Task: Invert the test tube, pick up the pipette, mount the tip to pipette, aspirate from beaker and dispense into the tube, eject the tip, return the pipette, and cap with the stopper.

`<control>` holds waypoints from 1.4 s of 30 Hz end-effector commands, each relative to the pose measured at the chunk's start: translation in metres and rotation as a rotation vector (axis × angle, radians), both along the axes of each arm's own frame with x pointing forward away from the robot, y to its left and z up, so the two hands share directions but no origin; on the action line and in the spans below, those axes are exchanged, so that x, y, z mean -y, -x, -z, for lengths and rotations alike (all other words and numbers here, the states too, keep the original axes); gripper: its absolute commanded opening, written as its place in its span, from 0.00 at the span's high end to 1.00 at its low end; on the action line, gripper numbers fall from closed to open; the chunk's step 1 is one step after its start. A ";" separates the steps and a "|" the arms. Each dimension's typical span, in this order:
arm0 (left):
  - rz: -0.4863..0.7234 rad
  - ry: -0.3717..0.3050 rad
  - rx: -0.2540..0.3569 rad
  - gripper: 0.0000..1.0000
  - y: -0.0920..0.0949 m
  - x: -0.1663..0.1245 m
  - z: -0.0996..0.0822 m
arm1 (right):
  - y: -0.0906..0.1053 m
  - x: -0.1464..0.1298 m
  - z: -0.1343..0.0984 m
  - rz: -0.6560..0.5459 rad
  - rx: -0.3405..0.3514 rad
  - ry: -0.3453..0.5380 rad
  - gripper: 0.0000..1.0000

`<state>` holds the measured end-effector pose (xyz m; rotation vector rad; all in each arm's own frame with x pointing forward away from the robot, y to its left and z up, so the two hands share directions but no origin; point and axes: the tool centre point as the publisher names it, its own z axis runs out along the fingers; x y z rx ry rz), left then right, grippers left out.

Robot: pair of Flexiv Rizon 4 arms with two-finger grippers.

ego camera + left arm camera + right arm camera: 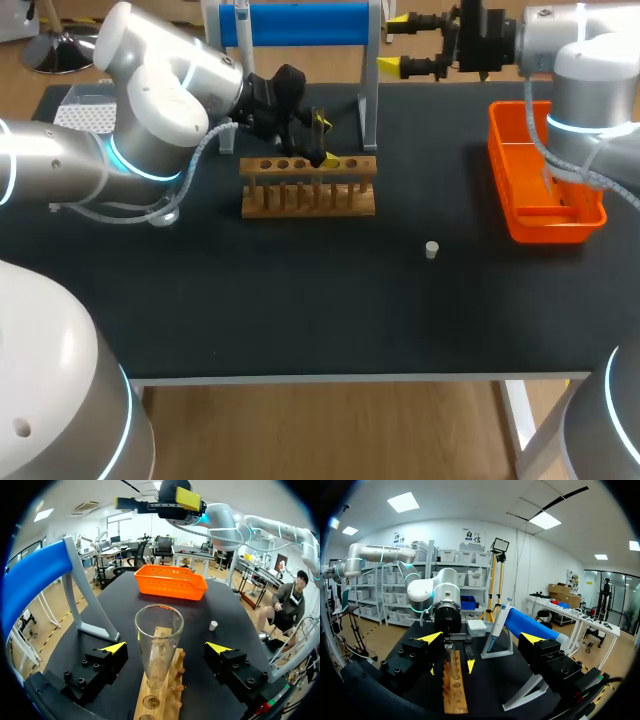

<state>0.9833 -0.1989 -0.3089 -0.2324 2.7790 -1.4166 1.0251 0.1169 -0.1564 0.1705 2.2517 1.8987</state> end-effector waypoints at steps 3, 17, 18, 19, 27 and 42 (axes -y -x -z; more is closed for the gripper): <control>0.001 -0.002 -0.002 0.00 0.000 0.000 0.000 | 0.057 0.053 -0.004 0.038 -0.003 0.016 0.00; 0.001 -0.002 -0.002 0.00 0.000 0.000 0.000 | 0.138 0.092 0.058 0.042 -0.049 0.088 0.00; 0.001 -0.002 -0.002 0.00 0.000 0.000 0.000 | 0.141 0.093 0.063 0.042 -0.058 0.088 0.00; 0.001 -0.002 -0.002 0.00 0.000 0.000 0.000 | 0.144 0.093 0.067 0.044 -0.059 0.089 0.00; 0.001 -0.002 -0.002 0.00 0.000 0.000 0.000 | 0.163 0.088 0.107 0.060 -0.063 0.104 0.00; 0.001 -0.002 -0.002 0.00 0.000 0.000 0.000 | 0.187 0.091 0.165 0.179 -0.110 0.156 0.00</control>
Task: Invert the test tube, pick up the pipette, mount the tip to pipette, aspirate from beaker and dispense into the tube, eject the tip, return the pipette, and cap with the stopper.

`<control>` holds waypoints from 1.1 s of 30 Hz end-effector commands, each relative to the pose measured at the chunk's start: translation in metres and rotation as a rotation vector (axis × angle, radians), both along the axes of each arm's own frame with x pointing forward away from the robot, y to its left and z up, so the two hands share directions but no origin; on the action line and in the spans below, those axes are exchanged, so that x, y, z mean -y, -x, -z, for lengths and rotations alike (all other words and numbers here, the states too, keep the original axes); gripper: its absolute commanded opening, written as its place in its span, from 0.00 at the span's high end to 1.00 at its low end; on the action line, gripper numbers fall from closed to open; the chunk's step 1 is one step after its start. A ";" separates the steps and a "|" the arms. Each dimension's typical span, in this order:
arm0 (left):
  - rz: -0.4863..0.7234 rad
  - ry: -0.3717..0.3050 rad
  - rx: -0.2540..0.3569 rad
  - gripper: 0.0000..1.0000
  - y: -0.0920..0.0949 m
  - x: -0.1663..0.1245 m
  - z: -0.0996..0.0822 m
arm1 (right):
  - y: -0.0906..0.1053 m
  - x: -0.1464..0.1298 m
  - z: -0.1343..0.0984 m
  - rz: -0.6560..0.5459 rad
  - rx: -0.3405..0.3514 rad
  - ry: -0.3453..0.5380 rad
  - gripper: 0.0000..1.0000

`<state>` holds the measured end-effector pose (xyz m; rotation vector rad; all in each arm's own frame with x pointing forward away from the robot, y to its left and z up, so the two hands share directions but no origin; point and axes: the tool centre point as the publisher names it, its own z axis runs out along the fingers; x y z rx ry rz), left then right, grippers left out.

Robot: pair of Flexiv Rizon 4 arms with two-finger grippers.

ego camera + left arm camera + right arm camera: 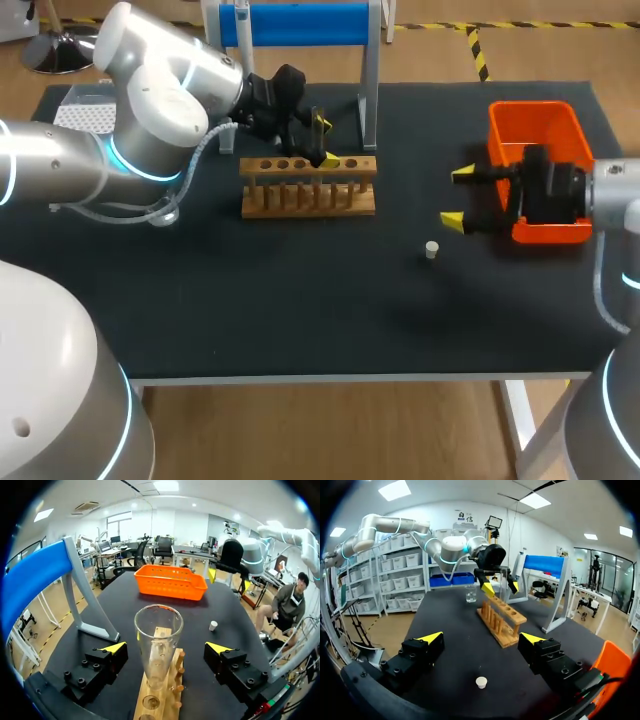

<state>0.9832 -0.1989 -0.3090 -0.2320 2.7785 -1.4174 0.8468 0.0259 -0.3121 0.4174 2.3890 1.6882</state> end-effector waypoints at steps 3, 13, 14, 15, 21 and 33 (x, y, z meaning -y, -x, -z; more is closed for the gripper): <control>0.001 -0.002 -0.002 0.00 -0.001 0.000 0.000 | 0.008 0.003 0.018 0.073 0.025 0.013 0.00; 0.001 -0.002 -0.002 0.00 -0.001 0.000 0.000 | 0.006 0.009 0.029 0.130 0.029 0.056 0.00; 0.001 -0.002 -0.002 0.00 -0.001 0.000 0.000 | 0.006 0.009 0.029 0.130 0.029 0.056 0.00; 0.001 -0.002 -0.002 0.00 -0.001 0.000 0.000 | 0.006 0.009 0.029 0.130 0.029 0.056 0.00; 0.001 -0.002 -0.002 0.00 -0.001 0.000 0.000 | 0.006 0.009 0.029 0.130 0.029 0.056 0.00; 0.001 -0.002 -0.002 0.00 -0.001 0.000 0.000 | 0.009 0.012 0.043 0.162 0.013 0.091 0.00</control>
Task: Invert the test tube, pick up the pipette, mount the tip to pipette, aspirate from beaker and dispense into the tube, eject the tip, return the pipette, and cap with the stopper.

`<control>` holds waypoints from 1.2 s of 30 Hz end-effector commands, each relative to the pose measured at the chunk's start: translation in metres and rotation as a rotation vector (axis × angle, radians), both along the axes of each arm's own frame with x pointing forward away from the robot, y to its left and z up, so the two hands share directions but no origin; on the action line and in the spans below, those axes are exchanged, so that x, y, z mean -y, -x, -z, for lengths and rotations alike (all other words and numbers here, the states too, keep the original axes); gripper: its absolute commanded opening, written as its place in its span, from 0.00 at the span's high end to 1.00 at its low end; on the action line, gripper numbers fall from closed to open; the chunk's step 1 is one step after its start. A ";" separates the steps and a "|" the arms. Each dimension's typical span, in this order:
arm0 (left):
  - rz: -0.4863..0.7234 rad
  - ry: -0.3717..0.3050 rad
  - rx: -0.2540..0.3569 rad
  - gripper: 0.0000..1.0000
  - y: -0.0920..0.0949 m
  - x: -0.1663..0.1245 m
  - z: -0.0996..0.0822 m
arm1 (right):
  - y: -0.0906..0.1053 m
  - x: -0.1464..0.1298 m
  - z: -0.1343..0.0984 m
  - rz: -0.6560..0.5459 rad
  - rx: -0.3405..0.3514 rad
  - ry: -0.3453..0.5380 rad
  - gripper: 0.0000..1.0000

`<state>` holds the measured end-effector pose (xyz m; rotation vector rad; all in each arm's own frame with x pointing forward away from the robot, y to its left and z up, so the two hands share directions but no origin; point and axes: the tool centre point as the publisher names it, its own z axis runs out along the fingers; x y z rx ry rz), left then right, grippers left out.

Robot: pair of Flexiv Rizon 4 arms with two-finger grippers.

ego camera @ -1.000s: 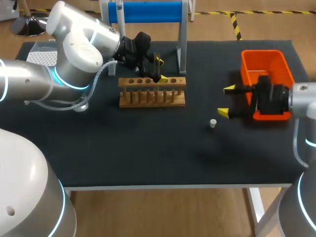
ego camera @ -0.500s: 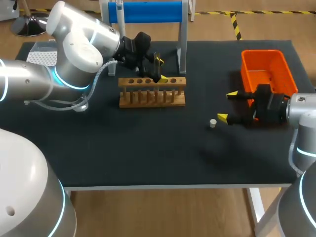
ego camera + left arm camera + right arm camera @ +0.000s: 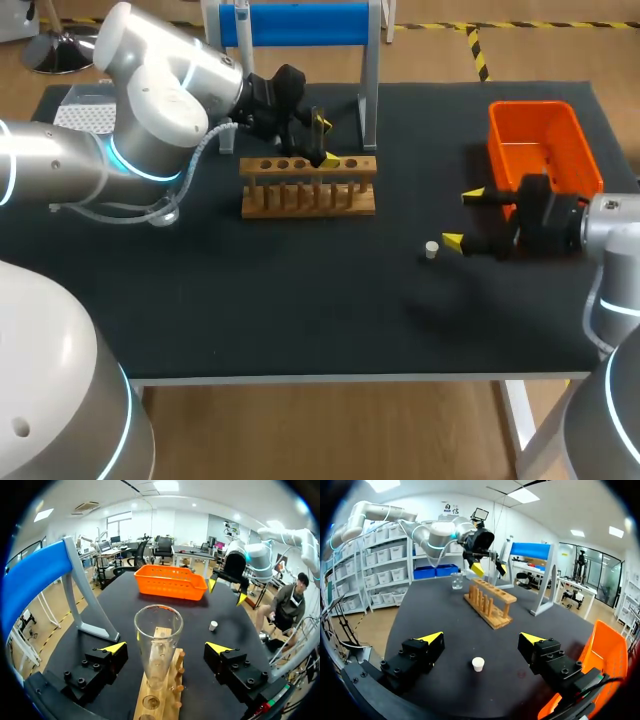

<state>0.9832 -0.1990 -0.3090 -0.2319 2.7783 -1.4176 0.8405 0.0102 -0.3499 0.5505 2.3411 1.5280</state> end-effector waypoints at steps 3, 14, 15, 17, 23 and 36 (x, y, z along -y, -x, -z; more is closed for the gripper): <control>0.001 -0.002 -0.002 0.00 -0.001 0.000 0.000 | 0.006 -0.002 0.012 0.028 -0.004 0.038 0.00; 0.001 -0.002 -0.002 0.00 -0.001 0.000 0.000 | 0.013 0.005 0.033 0.084 -0.006 0.107 0.00; 0.001 -0.002 -0.002 0.00 -0.001 0.000 0.000 | 0.013 0.005 0.035 0.088 -0.007 0.111 0.00; 0.001 -0.002 -0.002 0.00 -0.001 0.000 0.000 | 0.014 0.005 0.038 0.092 -0.008 0.116 0.00; 0.001 -0.002 -0.002 0.00 -0.001 0.000 0.000 | 0.016 0.003 0.045 0.110 -0.025 0.127 0.00; 0.001 -0.002 -0.002 0.00 -0.001 0.000 0.000 | 0.019 -0.012 0.058 0.141 -0.052 0.124 0.00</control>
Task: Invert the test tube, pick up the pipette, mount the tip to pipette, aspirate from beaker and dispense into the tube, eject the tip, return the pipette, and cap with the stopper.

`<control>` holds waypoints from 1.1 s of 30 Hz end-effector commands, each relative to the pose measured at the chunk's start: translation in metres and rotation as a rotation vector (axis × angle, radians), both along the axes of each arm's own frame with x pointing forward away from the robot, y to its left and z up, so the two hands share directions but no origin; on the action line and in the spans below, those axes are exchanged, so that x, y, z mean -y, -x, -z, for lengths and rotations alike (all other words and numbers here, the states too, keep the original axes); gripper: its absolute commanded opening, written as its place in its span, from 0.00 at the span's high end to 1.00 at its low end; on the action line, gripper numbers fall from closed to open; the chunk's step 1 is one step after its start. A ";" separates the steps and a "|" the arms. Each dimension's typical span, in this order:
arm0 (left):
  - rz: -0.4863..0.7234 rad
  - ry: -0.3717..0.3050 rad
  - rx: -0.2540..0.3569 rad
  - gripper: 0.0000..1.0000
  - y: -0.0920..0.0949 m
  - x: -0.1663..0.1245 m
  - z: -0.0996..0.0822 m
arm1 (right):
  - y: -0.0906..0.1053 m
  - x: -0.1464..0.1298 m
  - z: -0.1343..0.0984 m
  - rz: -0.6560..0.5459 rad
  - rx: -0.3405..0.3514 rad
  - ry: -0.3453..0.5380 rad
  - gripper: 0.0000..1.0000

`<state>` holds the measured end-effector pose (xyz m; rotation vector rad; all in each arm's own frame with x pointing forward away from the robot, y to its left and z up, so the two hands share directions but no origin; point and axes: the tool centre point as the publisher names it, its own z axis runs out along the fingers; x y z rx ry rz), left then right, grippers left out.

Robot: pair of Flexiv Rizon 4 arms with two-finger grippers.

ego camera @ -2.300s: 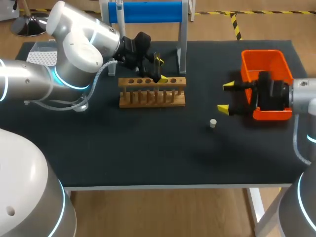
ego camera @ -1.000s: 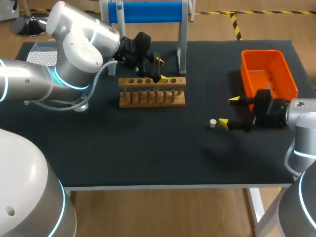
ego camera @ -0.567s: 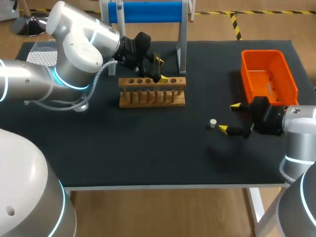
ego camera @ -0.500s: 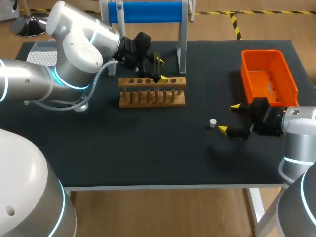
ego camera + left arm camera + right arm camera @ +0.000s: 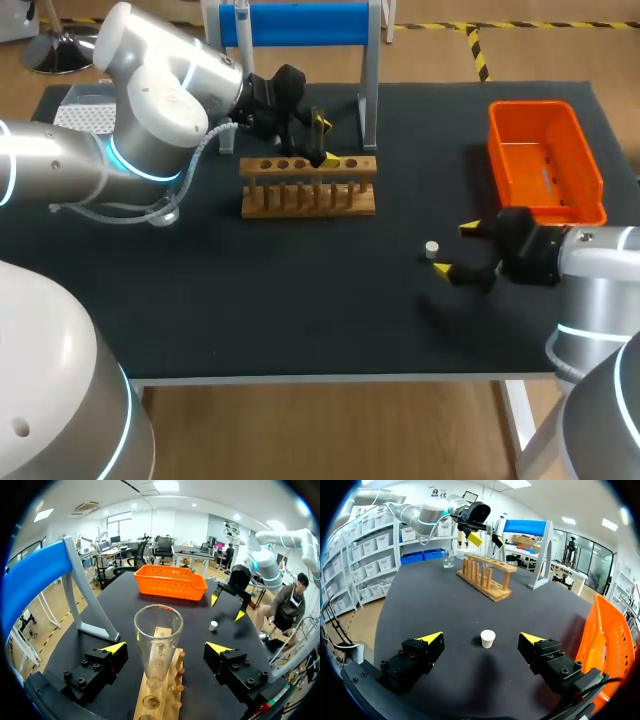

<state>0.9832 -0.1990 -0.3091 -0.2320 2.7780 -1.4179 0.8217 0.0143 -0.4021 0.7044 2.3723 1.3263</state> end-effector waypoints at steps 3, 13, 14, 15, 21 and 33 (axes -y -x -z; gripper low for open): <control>0.001 -0.003 -0.002 0.00 -0.001 0.000 0.000 | 0.000 -0.010 0.009 0.023 0.002 0.010 0.00; 0.001 -0.003 -0.002 0.00 -0.001 0.000 0.000 | -0.006 -0.018 0.017 0.043 -0.008 0.015 0.09; 0.001 -0.003 -0.002 0.00 -0.001 0.000 0.000 | -0.006 -0.018 0.017 0.044 -0.009 0.015 0.11; 0.001 -0.003 -0.002 0.00 -0.001 0.000 0.000 | -0.007 -0.019 0.018 0.047 -0.010 0.015 0.13; 0.001 -0.003 -0.002 0.00 -0.001 0.000 0.000 | -0.012 -0.020 0.021 0.060 -0.016 0.014 0.13; 0.001 -0.003 -0.002 0.00 -0.001 0.000 0.000 | -0.020 -0.023 0.024 0.071 -0.022 0.009 0.25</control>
